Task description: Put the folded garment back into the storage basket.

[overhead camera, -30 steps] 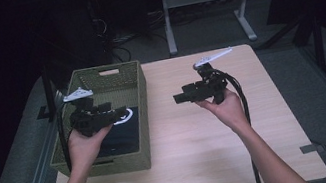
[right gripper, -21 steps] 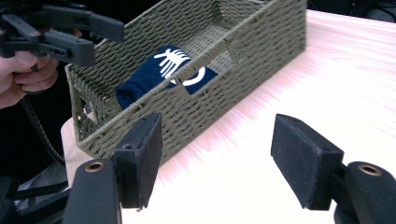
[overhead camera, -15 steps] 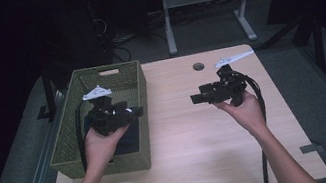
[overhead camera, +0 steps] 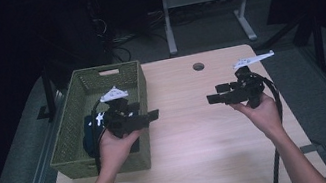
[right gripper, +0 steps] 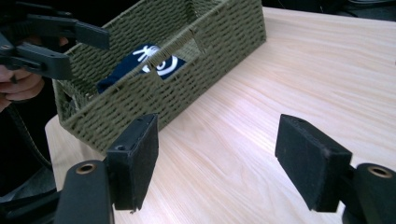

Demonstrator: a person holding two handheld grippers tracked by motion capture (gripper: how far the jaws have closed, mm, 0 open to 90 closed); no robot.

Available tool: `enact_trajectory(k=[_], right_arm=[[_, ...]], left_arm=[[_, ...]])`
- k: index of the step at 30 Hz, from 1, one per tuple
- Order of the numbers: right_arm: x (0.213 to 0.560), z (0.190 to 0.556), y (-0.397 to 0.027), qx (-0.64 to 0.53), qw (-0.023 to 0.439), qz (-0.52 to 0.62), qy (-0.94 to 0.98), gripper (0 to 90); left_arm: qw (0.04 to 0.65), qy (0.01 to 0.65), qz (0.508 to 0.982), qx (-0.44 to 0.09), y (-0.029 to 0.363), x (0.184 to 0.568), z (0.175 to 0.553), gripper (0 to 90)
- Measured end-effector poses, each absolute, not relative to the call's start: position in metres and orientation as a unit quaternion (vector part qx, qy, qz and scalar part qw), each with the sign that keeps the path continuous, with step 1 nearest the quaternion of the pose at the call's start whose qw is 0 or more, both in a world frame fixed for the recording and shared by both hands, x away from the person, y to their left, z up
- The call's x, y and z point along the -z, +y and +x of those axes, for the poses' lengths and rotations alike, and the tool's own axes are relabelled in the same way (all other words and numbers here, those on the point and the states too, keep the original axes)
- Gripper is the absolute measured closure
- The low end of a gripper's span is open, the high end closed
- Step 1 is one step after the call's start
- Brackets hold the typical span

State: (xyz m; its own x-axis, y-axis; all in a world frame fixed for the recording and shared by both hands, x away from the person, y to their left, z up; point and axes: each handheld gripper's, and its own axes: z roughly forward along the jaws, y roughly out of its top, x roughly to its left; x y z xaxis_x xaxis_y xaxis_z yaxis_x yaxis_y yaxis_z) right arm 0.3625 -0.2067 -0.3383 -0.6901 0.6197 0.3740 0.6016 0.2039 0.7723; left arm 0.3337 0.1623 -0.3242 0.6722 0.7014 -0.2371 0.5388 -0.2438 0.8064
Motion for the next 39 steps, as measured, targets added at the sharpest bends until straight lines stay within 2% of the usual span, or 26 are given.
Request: enact_trajectory(k=[8, 17, 28, 34, 39], right_arm=[[0.338, 0.357, -0.222, -0.491, 0.018, 0.402, 0.772, 27.7], [0.344, 0.346, -0.241, -0.48, 0.035, 0.412, 0.774, 27.7], [0.356, 0.326, -0.272, -0.479, 0.055, 0.429, 0.764, 28.4], [0.371, 0.309, -0.288, -0.466, 0.073, 0.445, 0.761, 29.2], [0.387, 0.298, -0.297, -0.456, 0.078, 0.456, 0.76, 28.1]], left_arm=[[0.468, 0.377, 0.793, -0.099, 0.145, 0.324, 0.327, 18.8], [0.491, 0.356, 0.79, -0.088, 0.12, 0.325, 0.314, 18.9], [0.506, 0.328, 0.795, -0.065, 0.091, 0.343, 0.29, 20.8], [0.499, 0.317, 0.805, -0.044, 0.076, 0.36, 0.279, 20.8], [0.503, 0.307, 0.806, -0.049, 0.066, 0.373, 0.271, 22.2]])
